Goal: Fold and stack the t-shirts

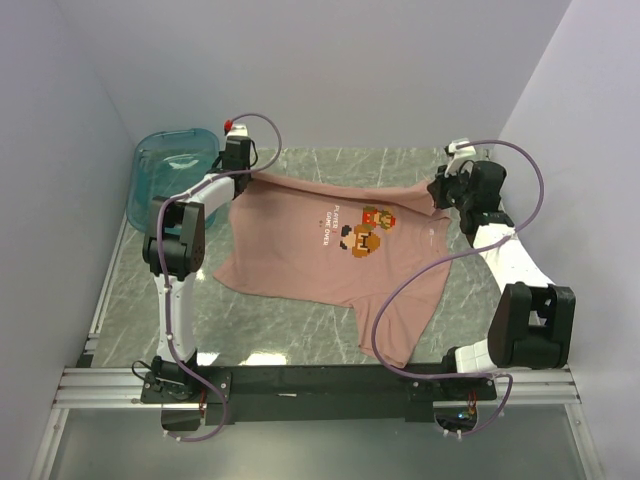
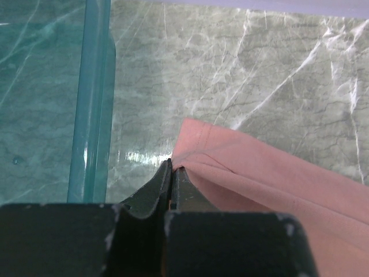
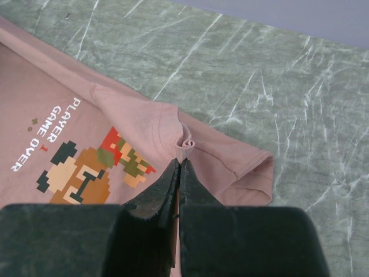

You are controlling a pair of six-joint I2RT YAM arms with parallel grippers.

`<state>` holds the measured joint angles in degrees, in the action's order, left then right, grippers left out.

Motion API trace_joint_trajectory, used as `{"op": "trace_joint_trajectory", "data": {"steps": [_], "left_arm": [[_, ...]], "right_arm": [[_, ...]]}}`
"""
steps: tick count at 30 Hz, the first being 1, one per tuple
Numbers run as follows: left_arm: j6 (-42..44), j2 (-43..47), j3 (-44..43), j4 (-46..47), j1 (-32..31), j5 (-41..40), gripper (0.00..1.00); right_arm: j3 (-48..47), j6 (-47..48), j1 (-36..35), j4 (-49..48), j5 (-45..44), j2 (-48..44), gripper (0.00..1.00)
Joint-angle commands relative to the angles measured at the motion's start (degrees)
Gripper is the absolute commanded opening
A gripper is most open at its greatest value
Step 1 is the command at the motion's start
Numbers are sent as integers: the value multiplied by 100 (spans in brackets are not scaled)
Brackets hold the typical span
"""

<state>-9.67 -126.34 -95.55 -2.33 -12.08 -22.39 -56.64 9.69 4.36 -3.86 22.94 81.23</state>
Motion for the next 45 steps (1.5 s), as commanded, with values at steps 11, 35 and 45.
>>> {"op": "trace_joint_trajectory", "data": {"steps": [11, 35, 45], "left_arm": [[80, 444, 159, 171, 30, -90, 0], [-184, 1674, 678, 337, 30, 903, 52], [-307, 2315, 1178, 347, 39, 824, 54]], "right_arm": [[145, 24, 83, -142, 9, -169, 0], [39, 155, 100, 210, 237, 218, 0], [118, 480, 100, 517, 536, 104, 0]]}}
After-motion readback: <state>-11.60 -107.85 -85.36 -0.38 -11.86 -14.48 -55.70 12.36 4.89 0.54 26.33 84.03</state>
